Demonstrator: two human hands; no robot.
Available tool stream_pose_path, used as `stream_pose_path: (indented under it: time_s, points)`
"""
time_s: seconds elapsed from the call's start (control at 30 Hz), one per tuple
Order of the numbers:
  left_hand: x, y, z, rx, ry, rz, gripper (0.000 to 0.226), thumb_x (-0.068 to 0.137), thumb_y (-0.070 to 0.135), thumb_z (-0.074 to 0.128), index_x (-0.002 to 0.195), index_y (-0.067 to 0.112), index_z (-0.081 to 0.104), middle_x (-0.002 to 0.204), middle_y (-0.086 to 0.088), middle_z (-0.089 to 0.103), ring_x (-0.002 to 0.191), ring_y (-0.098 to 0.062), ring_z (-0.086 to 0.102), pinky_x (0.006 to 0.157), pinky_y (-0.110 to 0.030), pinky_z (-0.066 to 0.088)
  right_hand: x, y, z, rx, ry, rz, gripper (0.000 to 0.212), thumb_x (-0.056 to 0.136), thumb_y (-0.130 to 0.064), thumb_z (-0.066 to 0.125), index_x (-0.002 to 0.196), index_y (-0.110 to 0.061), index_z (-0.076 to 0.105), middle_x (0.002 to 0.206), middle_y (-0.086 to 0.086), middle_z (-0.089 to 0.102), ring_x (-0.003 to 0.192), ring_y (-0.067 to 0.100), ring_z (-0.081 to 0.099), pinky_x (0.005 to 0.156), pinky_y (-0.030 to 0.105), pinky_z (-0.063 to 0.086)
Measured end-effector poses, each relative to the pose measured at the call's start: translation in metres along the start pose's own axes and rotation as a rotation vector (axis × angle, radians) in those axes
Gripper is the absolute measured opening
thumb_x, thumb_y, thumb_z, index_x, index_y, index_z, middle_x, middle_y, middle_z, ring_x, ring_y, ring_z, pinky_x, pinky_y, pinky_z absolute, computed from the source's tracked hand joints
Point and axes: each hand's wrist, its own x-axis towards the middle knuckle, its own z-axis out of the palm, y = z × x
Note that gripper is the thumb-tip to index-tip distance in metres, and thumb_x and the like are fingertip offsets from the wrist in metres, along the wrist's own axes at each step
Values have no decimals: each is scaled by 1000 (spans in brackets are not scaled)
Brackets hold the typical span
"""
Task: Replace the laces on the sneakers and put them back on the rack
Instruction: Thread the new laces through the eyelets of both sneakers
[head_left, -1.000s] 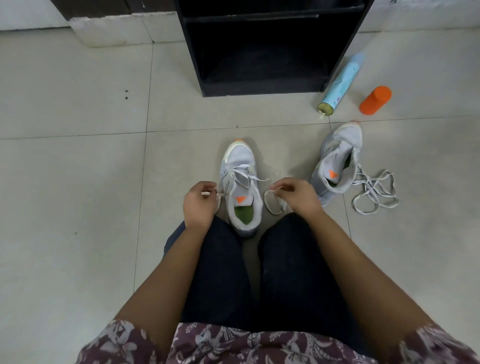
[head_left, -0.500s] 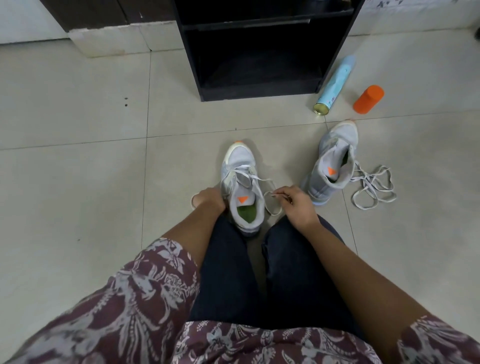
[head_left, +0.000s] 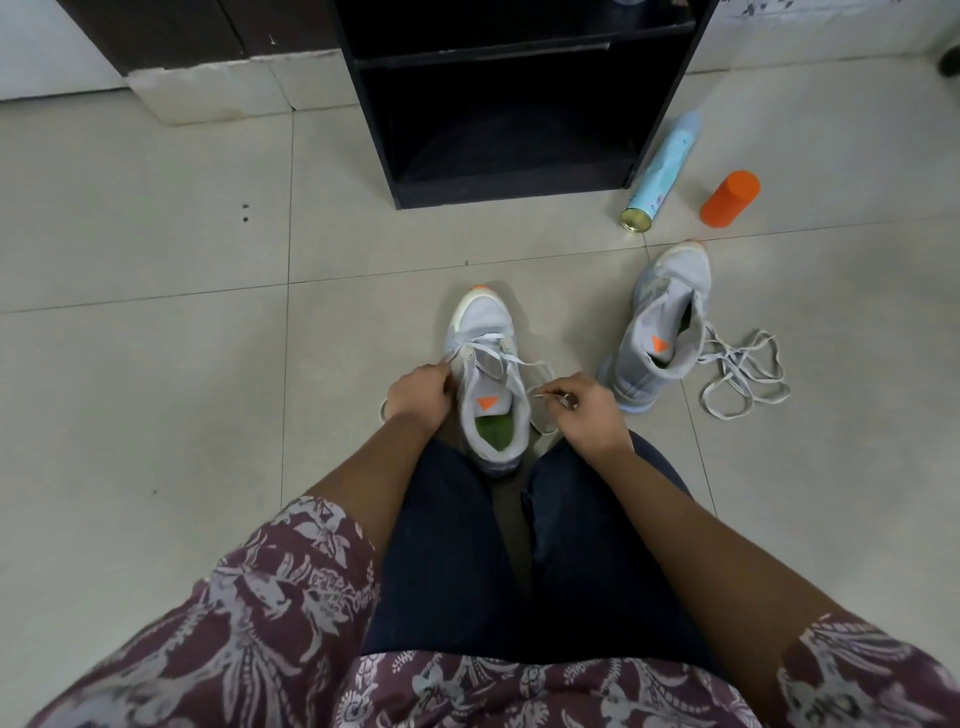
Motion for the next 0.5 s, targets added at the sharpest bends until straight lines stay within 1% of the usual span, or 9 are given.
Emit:
stream_pose_path:
  time_s: [0.07, 0.17, 0.23, 0.27, 0.33, 0.4, 0.43, 0.5]
  points:
    - [-7, -1, -2, -89, 67, -9, 20, 88, 21, 50, 102, 19, 62, 105, -6, 62, 95, -32, 61, 73, -33, 45, -1, -3, -1, 82, 35, 20, 16, 85, -17, 61, 93, -24, 74, 95, -4, 64, 84, 13, 59, 84, 36, 51]
    - [-26, 2, -20, -389, 241, -50, 9, 87, 24, 59, 92, 19, 65, 99, 2, 68, 86, -23, 63, 71, -27, 44, -3, -15, -7, 267, 88, 58, 20, 88, -7, 60, 86, -26, 67, 86, -5, 71, 86, 15, 66, 90, 41, 52]
    - [-39, 8, -48, -597, 361, -11, 5, 86, 28, 62, 87, 23, 63, 93, 6, 70, 75, -17, 66, 70, -27, 48, 0, -36, -16, 428, 128, 35, 17, 90, 2, 54, 86, -14, 61, 79, -7, 70, 85, 17, 68, 94, 40, 50]
    - [-44, 13, -65, -701, 406, 31, 4, 85, 30, 61, 84, 27, 62, 90, 8, 70, 70, -16, 67, 70, -30, 52, 3, -51, -24, 498, 134, 4, 15, 91, 4, 52, 87, -9, 57, 76, -8, 69, 84, 18, 68, 94, 38, 50]
    - [-55, 29, -109, -859, 498, 144, 3, 83, 31, 59, 80, 32, 58, 86, 7, 70, 69, -15, 68, 68, -34, 55, 8, -95, -45, 589, 135, -111, 16, 93, 2, 51, 86, -12, 54, 76, -6, 70, 87, 19, 69, 89, 32, 49]
    - [-69, 50, -158, -958, 598, 247, 12, 85, 21, 60, 78, 30, 57, 83, 2, 70, 71, -14, 66, 63, -28, 51, 6, -144, -69, 637, 130, -241, 15, 94, -3, 53, 88, -17, 53, 83, -1, 73, 90, 17, 69, 83, 24, 50]
    - [-77, 62, -181, -1012, 640, 293, 16, 86, 15, 61, 77, 27, 57, 81, 0, 69, 71, -14, 65, 63, -24, 49, 4, -165, -80, 663, 127, -292, 13, 94, -5, 54, 89, -17, 54, 84, 2, 74, 90, 15, 69, 80, 21, 50]
    - [-94, 83, -225, -1077, 704, 401, 16, 87, 9, 61, 79, 22, 59, 80, 1, 68, 74, -13, 65, 66, -20, 48, -7, -210, -108, 696, 115, -384, 6, 94, -9, 57, 91, -13, 57, 86, 2, 74, 89, 10, 69, 74, 14, 49]
